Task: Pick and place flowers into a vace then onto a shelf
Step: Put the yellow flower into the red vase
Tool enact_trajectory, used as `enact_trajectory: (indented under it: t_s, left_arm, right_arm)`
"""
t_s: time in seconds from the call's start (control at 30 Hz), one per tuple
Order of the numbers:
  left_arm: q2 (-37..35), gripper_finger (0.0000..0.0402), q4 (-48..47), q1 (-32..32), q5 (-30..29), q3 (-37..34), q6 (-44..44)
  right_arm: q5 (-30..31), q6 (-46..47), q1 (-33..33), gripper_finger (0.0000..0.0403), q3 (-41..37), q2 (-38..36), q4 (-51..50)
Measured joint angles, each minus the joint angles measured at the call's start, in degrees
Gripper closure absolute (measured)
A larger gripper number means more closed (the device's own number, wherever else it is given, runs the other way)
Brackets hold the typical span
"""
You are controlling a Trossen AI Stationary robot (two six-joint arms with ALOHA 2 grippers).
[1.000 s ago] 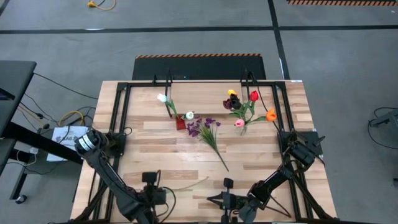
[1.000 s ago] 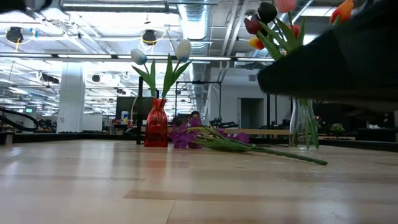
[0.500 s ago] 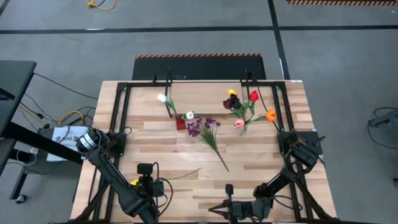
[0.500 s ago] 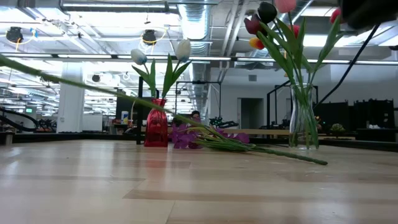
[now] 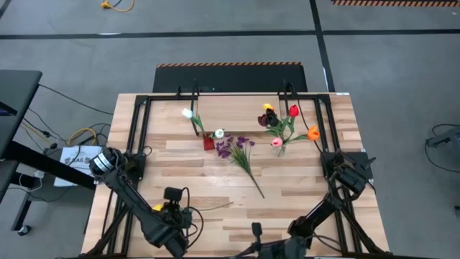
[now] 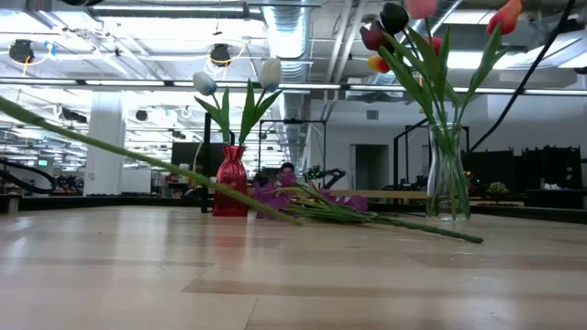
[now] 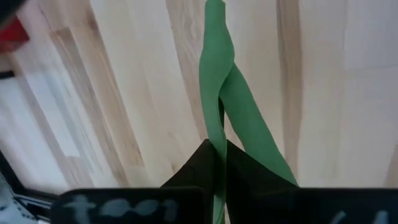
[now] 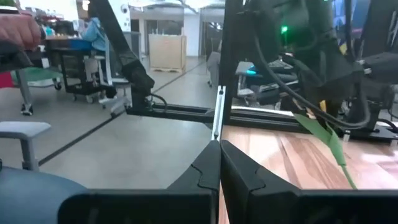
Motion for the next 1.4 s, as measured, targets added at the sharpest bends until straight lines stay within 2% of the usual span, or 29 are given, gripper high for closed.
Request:
enact_trajectory:
  t_s: [0.2, 0.57, 0.8, 1.0, 1.4]
  left_arm:
    - [0.0, 0.0401, 1.4, 0.2, -3.1, 0.0, 3.7]
    - [0.0, 0.0401, 4.6, 0.2, -5.3, 0.0, 8.6]
    - [0.0, 0.0401, 5.6, 0.1, -5.3, 0.0, 13.5]
    - [-0.1, 0.0401, 5.6, 0.1, -6.2, 0.0, 14.6]
    - [-0.1, 0.0401, 5.9, -0.9, -6.7, 0.1, 14.6]
  right_arm:
    - [0.0, 3.9, -1.5, 0.0403, 4.1, 0.0, -9.1]
    - [-0.4, 9.0, -3.9, 0.0403, 10.0, 0.0, -24.2]
    - [0.0, 5.4, -7.2, 0.0403, 15.4, 0.0, -37.0]
    - [0.1, 5.5, -8.9, 0.0403, 15.8, 0.0, -37.1]
    - [0.0, 5.6, -8.5, 0.0403, 15.8, 0.0, -38.8]
